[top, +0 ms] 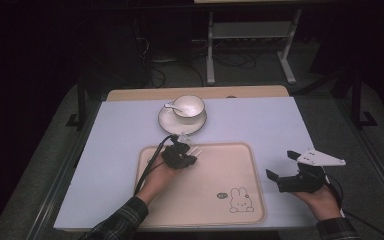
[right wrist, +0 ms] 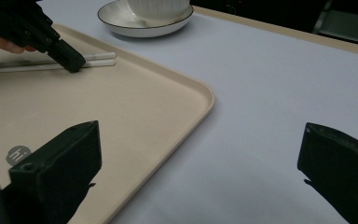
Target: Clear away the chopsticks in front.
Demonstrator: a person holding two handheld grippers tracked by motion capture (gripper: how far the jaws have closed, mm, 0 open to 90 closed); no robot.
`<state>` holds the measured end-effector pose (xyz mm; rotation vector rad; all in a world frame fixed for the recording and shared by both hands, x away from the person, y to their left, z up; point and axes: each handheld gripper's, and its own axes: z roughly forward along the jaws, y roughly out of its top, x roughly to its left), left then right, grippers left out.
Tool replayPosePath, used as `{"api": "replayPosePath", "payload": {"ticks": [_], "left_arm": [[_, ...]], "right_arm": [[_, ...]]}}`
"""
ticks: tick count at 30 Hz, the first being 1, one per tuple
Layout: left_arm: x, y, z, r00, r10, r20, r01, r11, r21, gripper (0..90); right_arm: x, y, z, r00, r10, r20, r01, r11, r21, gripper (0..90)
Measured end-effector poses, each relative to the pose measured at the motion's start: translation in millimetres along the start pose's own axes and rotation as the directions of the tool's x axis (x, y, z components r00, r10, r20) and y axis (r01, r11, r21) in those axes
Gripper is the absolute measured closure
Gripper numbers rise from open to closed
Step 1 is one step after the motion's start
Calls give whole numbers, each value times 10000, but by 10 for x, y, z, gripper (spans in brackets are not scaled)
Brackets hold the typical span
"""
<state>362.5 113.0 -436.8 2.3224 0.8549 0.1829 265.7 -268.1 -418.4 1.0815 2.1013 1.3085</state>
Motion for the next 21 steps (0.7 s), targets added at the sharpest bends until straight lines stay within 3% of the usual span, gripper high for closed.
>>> {"api": "replayPosePath", "payload": {"ticks": [7,21], "left_arm": [[174,-124,-129,9989,-444,-161,445,9990,45,893],[300,-337,-333,9964,-833,-144,836,9963,215,893]], "right_arm": [[0,-2,-17,10000,50,33,-50,10000,-16,0],[-9,-4,-23,9999,83,74,-82,10000,-40,0]]}}
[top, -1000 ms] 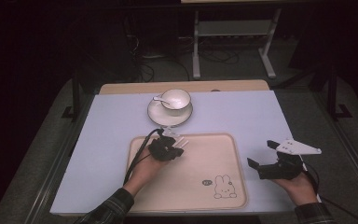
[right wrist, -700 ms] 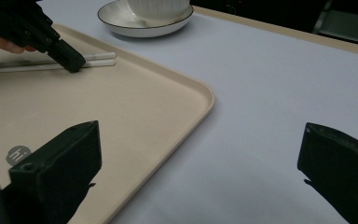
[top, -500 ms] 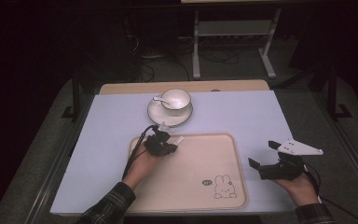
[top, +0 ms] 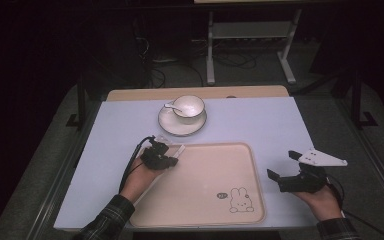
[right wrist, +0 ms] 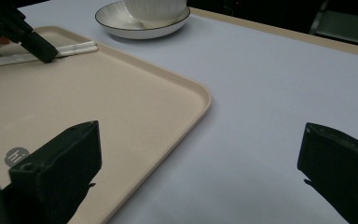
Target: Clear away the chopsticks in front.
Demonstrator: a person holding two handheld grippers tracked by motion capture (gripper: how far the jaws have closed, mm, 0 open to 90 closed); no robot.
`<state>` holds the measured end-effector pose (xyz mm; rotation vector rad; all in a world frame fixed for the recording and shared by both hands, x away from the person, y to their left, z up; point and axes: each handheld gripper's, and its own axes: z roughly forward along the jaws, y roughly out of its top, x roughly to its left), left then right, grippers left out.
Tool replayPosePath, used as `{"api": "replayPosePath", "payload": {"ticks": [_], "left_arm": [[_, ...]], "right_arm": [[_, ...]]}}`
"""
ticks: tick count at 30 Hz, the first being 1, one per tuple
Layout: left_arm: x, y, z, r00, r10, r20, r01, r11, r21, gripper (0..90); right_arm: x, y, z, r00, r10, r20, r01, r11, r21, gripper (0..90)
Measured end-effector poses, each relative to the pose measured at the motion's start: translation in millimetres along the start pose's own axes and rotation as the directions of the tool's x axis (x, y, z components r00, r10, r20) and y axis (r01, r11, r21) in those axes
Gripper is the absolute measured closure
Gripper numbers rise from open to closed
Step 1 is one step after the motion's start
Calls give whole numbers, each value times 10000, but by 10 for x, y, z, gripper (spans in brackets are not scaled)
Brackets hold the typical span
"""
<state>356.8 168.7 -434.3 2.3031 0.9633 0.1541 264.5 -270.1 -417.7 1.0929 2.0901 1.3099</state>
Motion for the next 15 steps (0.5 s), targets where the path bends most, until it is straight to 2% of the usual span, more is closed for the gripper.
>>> {"api": "replayPosePath", "payload": {"ticks": [7,15], "left_arm": [[81,-110,-108,9994,-203,-264,204,9998,55,892],[120,-254,-223,9985,-509,-221,509,9987,2,881]], "right_arm": [[-2,-1,-3,10000,-9,14,9,10000,2,0],[3,0,-4,10000,-7,11,7,10000,8,0]]}}
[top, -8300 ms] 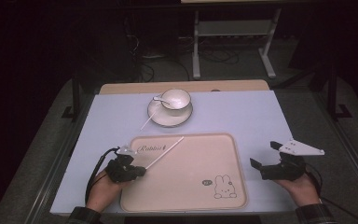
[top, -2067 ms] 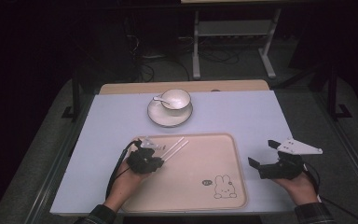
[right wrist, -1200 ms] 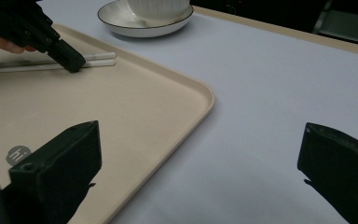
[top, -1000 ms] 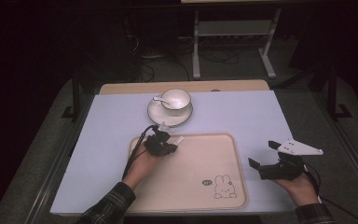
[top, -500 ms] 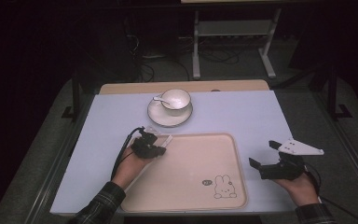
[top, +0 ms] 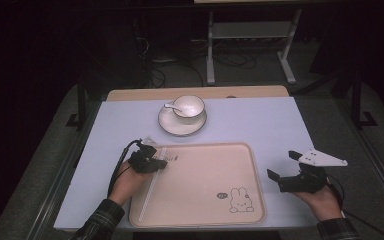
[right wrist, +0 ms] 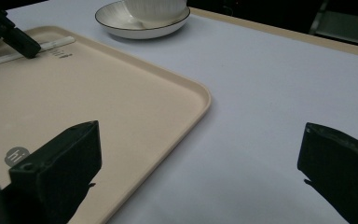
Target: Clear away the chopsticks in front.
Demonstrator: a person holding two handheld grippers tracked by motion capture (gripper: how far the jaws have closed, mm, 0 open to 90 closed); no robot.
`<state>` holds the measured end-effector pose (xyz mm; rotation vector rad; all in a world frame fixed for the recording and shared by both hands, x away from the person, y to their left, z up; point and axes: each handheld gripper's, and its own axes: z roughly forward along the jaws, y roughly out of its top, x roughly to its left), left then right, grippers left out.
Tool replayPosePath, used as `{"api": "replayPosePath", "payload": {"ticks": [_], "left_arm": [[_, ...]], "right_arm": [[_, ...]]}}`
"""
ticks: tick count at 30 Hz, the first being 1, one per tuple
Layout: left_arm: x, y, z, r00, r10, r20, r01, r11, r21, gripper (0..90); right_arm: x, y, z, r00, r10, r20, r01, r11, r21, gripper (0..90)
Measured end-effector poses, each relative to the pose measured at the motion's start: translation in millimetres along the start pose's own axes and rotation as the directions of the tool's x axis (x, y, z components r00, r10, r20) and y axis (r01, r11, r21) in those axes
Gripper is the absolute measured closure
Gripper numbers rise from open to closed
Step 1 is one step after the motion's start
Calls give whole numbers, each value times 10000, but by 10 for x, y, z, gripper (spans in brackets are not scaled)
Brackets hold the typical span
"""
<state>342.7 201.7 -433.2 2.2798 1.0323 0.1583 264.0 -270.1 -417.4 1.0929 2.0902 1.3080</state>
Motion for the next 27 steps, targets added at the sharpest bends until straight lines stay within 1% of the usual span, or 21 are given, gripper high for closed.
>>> {"api": "replayPosePath", "payload": {"ticks": [5,9,15,20,24,26,27], "left_arm": [[-22,-81,-60,9999,-20,102,20,10000,42,868],[-35,-144,-114,9999,28,100,-30,9999,131,868],[-5,-230,-190,9998,-197,45,197,9996,180,868],[1,-254,-212,9997,-233,45,232,9995,193,868],[-9,-241,-213,9999,-113,58,112,9998,172,842],[-11,-231,-238,10000,-56,79,57,10000,-10,793],[-9,-223,-264,9999,131,58,-130,9999,-80,793]], "right_arm": [[2,0,0,10000,2,3,-2,10000,0,0],[2,1,0,10000,-1,15,1,10000,-8,0],[4,1,-1,10000,-4,19,4,10000,-2,0],[3,1,-1,10000,0,19,0,10000,-7,0],[5,1,-1,10000,-11,22,11,10000,-14,0],[4,0,-2,10000,-10,18,10,10000,-19,0],[4,0,-2,10000,-10,18,10,10000,-19,0]]}}
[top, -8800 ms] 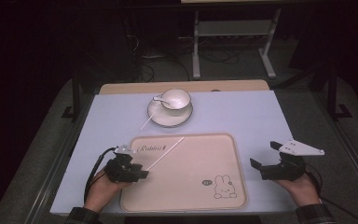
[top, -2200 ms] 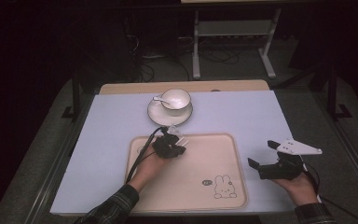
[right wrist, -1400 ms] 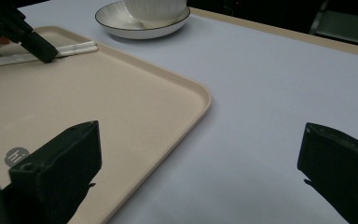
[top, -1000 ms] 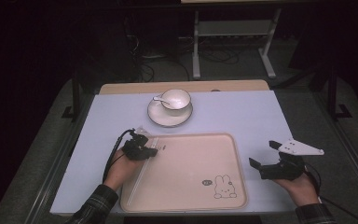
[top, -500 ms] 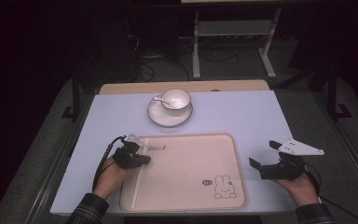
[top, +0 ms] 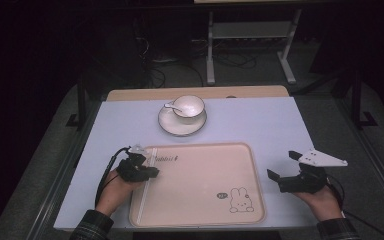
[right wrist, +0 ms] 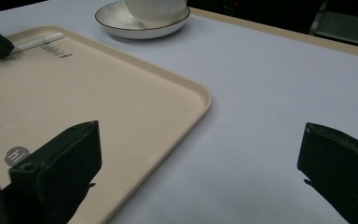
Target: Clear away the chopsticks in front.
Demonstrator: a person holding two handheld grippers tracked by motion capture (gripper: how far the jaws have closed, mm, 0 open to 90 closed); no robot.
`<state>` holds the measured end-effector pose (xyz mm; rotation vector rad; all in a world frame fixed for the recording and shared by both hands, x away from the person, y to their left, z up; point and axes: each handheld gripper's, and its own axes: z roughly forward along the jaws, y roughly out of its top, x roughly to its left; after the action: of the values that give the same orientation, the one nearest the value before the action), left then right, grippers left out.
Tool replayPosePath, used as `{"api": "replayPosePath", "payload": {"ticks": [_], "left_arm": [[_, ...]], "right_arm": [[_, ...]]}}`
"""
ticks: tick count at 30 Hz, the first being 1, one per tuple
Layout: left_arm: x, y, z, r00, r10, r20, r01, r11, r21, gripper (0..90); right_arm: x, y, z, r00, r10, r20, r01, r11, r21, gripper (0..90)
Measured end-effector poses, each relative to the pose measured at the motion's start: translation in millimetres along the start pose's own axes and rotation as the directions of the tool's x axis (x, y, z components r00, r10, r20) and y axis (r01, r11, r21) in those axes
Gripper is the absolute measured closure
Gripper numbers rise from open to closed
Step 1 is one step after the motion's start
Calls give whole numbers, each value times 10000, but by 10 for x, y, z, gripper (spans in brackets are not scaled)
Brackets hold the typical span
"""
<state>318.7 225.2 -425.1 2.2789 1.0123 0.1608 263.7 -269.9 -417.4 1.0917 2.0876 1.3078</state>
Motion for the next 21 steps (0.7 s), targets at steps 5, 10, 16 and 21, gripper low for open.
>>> {"api": "replayPosePath", "payload": {"ticks": [5,10,16,21], "left_arm": [[2,11,-166,9991,420,-116,-429,9939,-1015,587],[31,-35,-305,9979,636,-142,-651,9815,-1798,450],[74,-157,-438,9957,736,-557,-853,9641,-2514,264],[203,-278,-535,9943,37,-1067,-343,9576,-2860,129]], "right_arm": [[0,0,0,10000,-12,3,12,10000,-12,0],[4,1,-3,10000,-42,-6,42,10000,-25,0],[5,1,-9,10000,-36,-29,35,10000,-52,0],[10,1,-10,10000,-55,-46,54,10000,-44,0]]}}
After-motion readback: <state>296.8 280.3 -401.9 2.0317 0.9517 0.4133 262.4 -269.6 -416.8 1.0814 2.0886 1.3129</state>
